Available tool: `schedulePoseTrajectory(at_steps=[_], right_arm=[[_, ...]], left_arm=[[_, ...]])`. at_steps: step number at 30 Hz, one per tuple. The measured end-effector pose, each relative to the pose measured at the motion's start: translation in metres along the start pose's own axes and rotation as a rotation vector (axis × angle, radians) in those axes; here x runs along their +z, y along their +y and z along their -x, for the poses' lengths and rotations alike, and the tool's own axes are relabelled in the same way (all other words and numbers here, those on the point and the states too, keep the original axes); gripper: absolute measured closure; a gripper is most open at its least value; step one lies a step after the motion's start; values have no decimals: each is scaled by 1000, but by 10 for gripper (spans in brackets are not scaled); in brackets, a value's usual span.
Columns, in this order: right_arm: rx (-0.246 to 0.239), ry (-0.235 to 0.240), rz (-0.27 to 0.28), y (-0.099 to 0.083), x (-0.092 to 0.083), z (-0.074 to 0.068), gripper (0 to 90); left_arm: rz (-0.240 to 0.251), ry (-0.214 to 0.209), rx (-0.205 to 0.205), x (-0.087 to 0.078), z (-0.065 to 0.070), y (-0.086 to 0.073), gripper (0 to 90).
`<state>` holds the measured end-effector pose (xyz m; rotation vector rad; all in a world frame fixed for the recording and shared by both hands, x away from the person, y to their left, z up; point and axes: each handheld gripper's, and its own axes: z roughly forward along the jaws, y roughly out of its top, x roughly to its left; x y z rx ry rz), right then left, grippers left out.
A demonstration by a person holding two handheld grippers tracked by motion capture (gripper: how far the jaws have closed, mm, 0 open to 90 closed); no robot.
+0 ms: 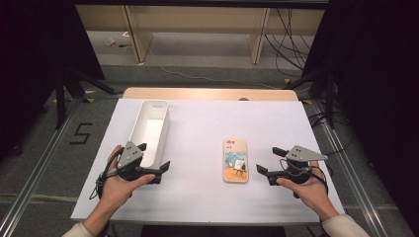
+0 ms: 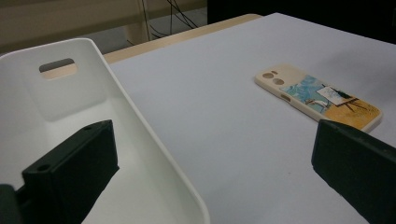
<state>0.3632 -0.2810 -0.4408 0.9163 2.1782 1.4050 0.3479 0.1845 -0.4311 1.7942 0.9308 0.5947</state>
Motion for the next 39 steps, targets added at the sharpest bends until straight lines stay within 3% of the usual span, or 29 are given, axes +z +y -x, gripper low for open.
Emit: schedulePoseTrajectory(at_steps=[30, 39], right_arm=[[-12, 13, -16, 2, 6, -3, 125], [-35, 24, -66, 3, 12, -5, 244]], left_arm=[[13, 4, -7, -1, 1, 1, 0], [18, 8, -10, -1, 1, 0, 0]])
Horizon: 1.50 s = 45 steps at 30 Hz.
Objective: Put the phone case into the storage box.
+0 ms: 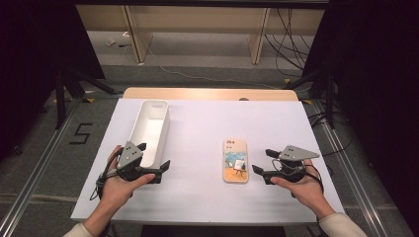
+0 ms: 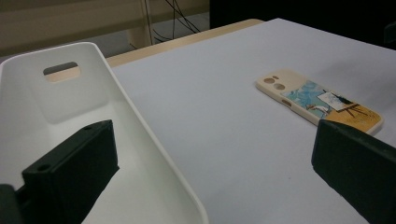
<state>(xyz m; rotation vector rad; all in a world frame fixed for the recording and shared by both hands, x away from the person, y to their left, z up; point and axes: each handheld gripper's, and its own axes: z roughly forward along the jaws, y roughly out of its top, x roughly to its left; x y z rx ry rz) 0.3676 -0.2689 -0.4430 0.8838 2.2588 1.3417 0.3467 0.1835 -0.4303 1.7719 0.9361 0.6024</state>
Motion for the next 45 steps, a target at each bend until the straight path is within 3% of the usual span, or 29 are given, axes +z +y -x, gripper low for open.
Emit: schedulePoseTrajectory(at_steps=[4, 5, 8, 12, 14, 30, 45], right_arm=[[-9, 2, -5, 1, 0, -1, 321], [-19, 21, -8, 2, 0, -1, 464], [-48, 51, -32, 6, 2, -3, 681], [-55, 59, -85, 10, 14, -7, 858], [-53, 64, -106, 12, 22, -11, 900], [-73, 127, -192, 28, 74, -41, 900], [-85, 154, -295, 26, 104, -59, 900]], left_arm=[[5, 2, 8, 0, 1, 1, 0], [10, 2, 8, 0, 2, 1, 0], [8, 4, 8, 0, 2, 0, 0], [6, 5, 8, 1, 2, 0, 0], [5, 6, 10, 1, 3, 0, 0], [4, 1, 5, 3, 3, 0, 1], [0, -1, 12, 3, 4, -1, 1]])
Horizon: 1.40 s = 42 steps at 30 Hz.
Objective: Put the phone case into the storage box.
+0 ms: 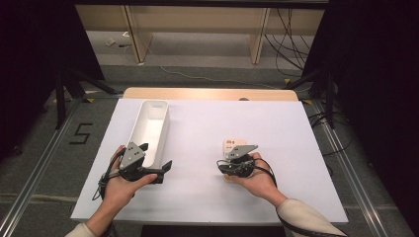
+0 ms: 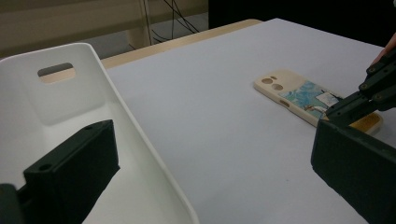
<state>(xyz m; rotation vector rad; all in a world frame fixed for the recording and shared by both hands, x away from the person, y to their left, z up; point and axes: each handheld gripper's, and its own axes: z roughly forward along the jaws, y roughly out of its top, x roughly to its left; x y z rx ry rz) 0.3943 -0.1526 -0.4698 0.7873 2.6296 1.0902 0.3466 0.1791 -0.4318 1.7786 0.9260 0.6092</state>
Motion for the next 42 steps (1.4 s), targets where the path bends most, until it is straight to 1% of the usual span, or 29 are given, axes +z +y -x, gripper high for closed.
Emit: schedulePoseTrajectory(at_steps=[5, 11, 12, 13, 15, 20, 23, 26, 30, 32, 35, 38, 39, 41, 42], right_arm=[[-3, 7, -37, 1, 9, -5, 900], [-15, 7, -58, 2, 14, -8, 900], [-38, -3, -70, 1, 16, -8, 900], [-38, -3, -70, 1, 16, -8, 900], [-41, -10, -86, 0, 18, -9, 900], [-40, -8, -97, 0, 17, -8, 900], [-42, -6, -113, 0, 16, -8, 900], [-28, -14, -139, 0, 12, -7, 900], [-18, -20, -154, -1, 9, -7, 900], [-2, -20, -164, -3, 6, -7, 900], [5, -20, -175, -7, 0, -4, 900], [23, -18, -197, -13, -8, 0, 900], [23, -18, -197, -13, -8, 0, 900], [40, -14, -215, -17, -14, 5, 900], [40, -14, -215, -17, -14, 5, 900]], left_arm=[[1, -1, -3, 0, 0, 0, 1], [-1, -4, -1, 0, 0, -1, 1], [-1, -6, 0, 0, 0, -1, 1], [-1, -6, 0, 0, 0, -1, 1], [-2, -8, -1, 0, 0, -1, 1], [-3, -7, 1, 0, 1, -1, 1], [-1, -8, 3, 0, 1, -1, 1], [-3, -8, 4, 0, 1, -1, 1], [-3, -7, 2, -1, 1, -1, 1], [-3, -5, -2, -1, 1, -1, 1], [-3, -5, -2, -1, 1, -1, 1], [-2, -8, -3, 0, 1, -1, 2], [-4, -9, -1, 0, 1, -1, 2], [-5, -10, 0, 0, 2, -1, 1], [-5, -10, 0, 0, 2, -1, 1]])
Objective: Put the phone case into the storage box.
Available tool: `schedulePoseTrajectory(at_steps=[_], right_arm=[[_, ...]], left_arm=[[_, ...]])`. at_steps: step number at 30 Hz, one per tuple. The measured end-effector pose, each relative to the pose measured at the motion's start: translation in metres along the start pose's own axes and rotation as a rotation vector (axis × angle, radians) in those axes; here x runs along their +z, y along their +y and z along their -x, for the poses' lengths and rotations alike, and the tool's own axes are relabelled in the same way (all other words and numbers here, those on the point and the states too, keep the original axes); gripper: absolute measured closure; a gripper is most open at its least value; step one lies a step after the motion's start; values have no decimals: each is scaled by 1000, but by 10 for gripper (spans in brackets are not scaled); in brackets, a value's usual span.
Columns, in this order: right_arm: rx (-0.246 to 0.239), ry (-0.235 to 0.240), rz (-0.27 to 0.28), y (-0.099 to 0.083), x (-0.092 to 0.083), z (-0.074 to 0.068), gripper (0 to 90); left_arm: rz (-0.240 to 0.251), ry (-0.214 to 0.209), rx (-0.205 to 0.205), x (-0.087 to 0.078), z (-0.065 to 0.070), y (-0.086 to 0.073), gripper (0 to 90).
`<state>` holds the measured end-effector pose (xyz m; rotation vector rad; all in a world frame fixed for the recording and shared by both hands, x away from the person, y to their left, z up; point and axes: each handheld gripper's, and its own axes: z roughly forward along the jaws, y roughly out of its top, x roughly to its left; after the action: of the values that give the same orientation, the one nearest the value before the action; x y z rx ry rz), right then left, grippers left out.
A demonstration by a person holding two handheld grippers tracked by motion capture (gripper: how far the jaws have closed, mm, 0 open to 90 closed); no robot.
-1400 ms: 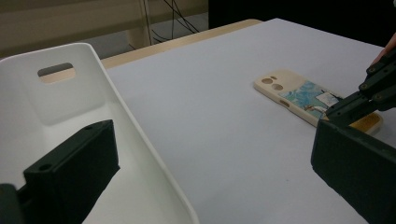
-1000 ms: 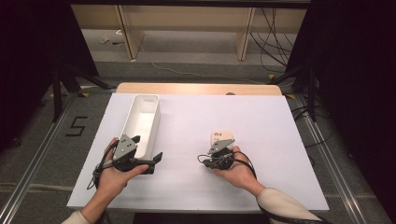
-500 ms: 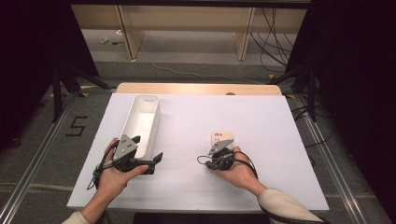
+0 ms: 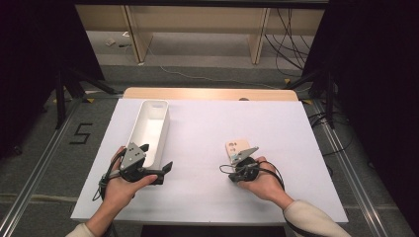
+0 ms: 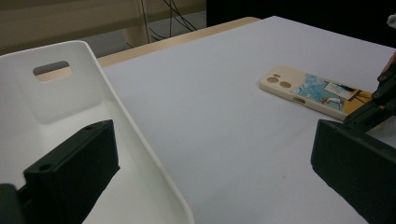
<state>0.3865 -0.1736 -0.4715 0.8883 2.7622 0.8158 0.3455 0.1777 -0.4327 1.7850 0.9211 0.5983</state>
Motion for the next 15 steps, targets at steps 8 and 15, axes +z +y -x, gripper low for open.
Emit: schedulePoseTrajectory(at_steps=[8, 15], right_arm=[[39, -7, -28, -8, -8, 10, 900], [65, -15, -45, -12, -13, 15, 900]], left_arm=[[2, -1, -2, 0, 0, 0, 2], [1, -1, -1, 0, 0, 0, 2]])
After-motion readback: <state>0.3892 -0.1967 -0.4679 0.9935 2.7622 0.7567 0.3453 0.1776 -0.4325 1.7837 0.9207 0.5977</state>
